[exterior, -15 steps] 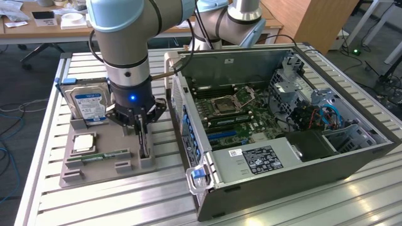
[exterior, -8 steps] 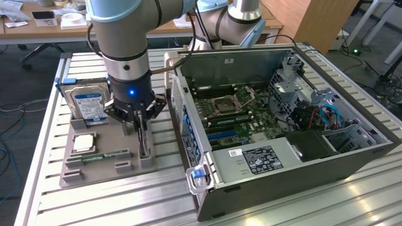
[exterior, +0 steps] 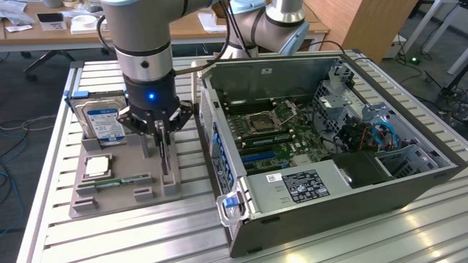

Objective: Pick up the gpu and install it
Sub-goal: 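Pick up the gpu and move the gpu toward the slot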

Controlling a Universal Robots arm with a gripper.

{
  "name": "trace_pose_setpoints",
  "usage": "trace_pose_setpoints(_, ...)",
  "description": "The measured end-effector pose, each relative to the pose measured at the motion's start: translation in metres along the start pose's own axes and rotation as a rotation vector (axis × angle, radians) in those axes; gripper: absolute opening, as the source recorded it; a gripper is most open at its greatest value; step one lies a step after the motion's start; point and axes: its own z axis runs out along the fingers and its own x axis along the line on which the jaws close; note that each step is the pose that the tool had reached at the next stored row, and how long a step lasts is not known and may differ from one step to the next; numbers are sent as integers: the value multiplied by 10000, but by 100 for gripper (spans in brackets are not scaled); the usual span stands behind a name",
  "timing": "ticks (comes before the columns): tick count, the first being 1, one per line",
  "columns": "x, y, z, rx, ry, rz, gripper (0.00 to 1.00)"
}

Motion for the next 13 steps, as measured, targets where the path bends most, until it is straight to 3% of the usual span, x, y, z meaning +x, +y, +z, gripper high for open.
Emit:
trace_pose_setpoints(5, -3, 5, -127, 4, -1, -1, 26)
trace_pose_setpoints(13, -4, 5, -140, 5, -2, -1, 26)
